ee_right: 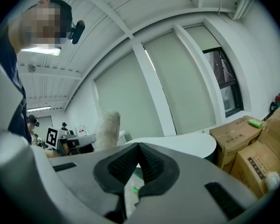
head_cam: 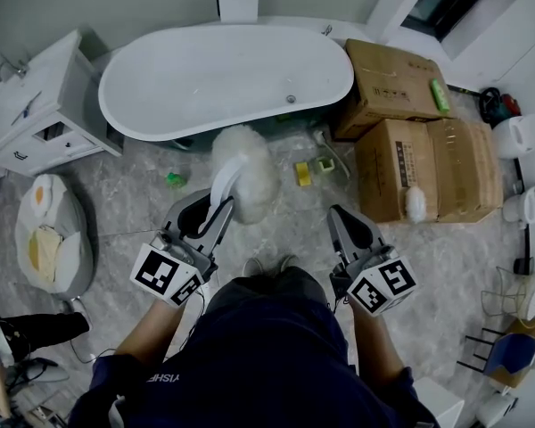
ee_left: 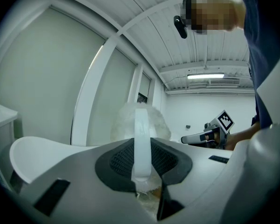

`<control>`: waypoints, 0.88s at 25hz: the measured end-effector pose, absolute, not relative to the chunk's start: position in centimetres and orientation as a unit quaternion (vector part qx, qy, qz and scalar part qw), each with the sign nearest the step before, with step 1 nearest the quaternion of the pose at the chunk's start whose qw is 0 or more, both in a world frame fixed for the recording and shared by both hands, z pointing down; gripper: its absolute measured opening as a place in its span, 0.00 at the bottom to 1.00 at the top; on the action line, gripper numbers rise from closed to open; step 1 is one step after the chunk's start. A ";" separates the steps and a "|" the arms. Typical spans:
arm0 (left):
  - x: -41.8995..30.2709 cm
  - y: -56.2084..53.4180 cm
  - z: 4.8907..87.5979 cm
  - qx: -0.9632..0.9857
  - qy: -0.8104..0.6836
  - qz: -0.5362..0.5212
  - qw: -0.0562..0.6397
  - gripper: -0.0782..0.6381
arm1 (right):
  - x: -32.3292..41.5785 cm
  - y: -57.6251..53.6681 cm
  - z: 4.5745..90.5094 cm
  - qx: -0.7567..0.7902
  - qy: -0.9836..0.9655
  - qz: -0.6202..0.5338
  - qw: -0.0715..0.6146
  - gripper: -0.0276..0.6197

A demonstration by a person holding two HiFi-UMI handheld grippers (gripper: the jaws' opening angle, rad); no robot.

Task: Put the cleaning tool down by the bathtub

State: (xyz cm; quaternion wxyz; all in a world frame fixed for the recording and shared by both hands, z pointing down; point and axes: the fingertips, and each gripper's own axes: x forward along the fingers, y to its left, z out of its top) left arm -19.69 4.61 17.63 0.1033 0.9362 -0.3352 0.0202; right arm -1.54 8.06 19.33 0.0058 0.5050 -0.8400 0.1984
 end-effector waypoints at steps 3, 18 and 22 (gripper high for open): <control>-19.5 3.9 17.8 0.937 -0.334 0.023 0.103 0.25 | -1.1 7.3 19.4 0.508 -0.838 0.199 0.004 0.05; -14.4 -3.0 19.0 0.928 -0.356 0.039 0.105 0.25 | 4.0 -0.7 21.3 0.486 -0.848 0.212 0.003 0.05; -12.1 -5.4 19.2 0.924 -0.365 0.043 0.107 0.25 | 6.2 -3.3 21.7 0.475 -0.853 0.218 0.004 0.05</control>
